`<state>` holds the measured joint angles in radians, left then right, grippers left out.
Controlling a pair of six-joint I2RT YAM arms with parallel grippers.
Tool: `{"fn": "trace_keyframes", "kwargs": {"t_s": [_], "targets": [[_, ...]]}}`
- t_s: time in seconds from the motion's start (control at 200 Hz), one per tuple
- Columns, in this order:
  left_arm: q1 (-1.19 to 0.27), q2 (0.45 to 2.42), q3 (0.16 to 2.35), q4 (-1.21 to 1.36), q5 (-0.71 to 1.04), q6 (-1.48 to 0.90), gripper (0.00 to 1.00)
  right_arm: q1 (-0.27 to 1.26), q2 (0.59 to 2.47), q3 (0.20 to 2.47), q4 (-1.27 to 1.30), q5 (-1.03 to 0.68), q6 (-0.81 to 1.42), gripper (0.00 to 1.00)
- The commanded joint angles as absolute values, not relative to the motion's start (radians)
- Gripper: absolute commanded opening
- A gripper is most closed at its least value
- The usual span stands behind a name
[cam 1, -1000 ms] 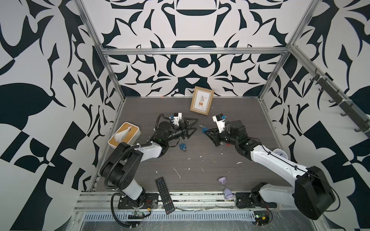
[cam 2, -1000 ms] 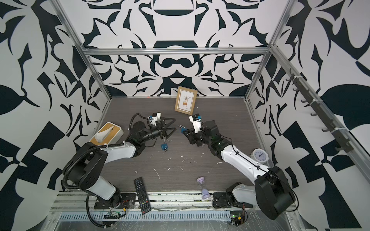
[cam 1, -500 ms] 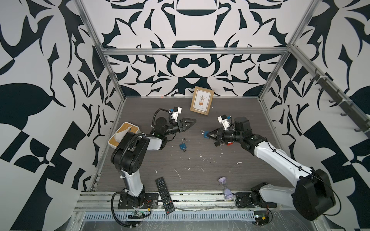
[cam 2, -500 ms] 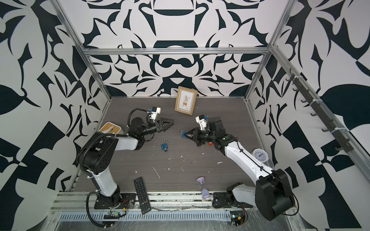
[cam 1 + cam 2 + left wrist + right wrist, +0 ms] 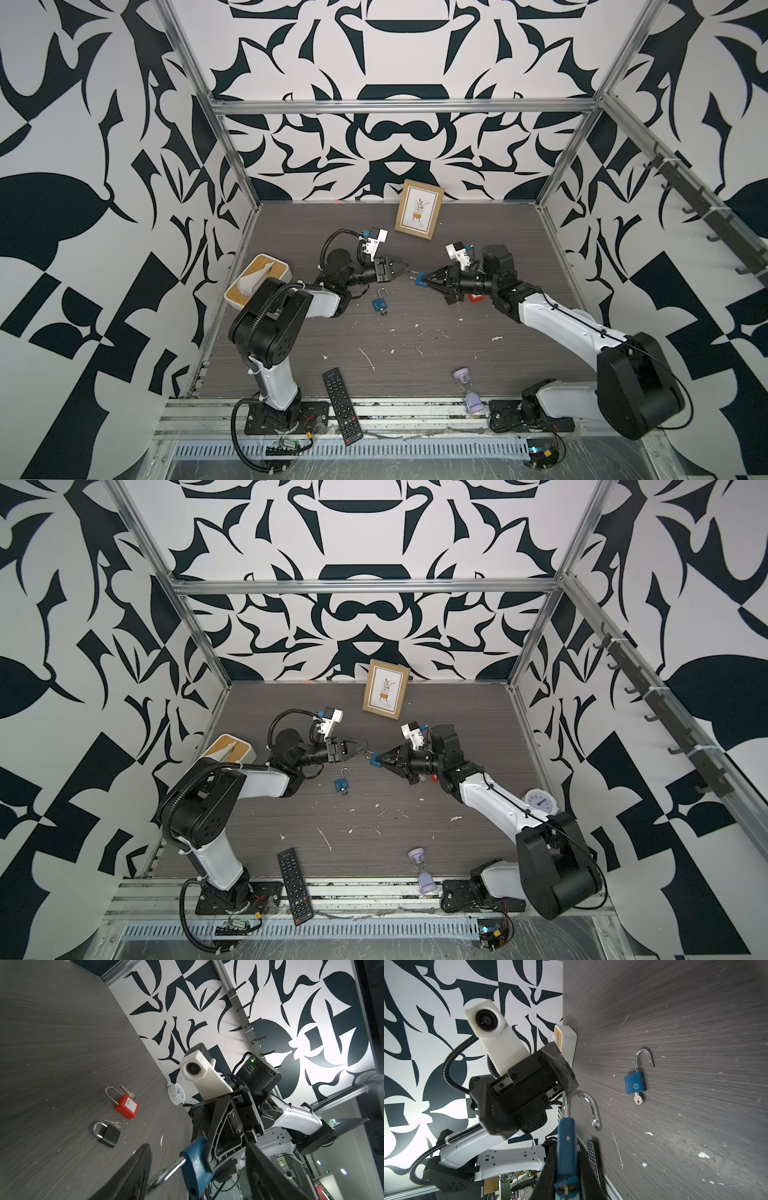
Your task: Lock with the key
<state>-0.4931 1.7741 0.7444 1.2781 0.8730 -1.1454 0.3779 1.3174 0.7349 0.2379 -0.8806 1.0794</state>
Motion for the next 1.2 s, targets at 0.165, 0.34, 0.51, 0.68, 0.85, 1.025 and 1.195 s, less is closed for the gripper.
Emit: {"fn": "trace_keyframes", "kwargs": {"t_s": [0.165,0.34,0.51,0.68,0.85,1.025,1.195], "targets": [[-0.509,1.77,0.754,1.29,0.888,-1.145,0.63,0.352,1.28,0.755,0.339,-0.925,1.09,0.0],[-0.519,1.769,0.769,1.251,0.881,-1.146,0.54,0.335,1.276,0.758,0.35,-0.931,1.078,0.0],[-0.52,1.767,0.77,1.233,0.88,-1.15,0.46,0.328,1.284,0.751,0.361,-0.943,1.037,0.0],[-0.519,1.763,0.774,1.217,0.874,-1.152,0.36,0.327,1.276,0.742,0.362,-0.948,0.993,0.0],[-0.52,1.771,0.785,1.215,0.867,-1.17,0.24,0.327,1.275,0.74,0.363,-0.962,0.973,0.0],[-0.518,1.79,0.792,1.285,0.868,-1.24,0.18,0.325,1.27,0.738,0.35,-0.97,0.938,0.0],[-0.517,1.786,0.796,1.31,0.869,-1.271,0.0,0.325,1.268,0.733,0.338,-0.968,0.91,0.0]]}}
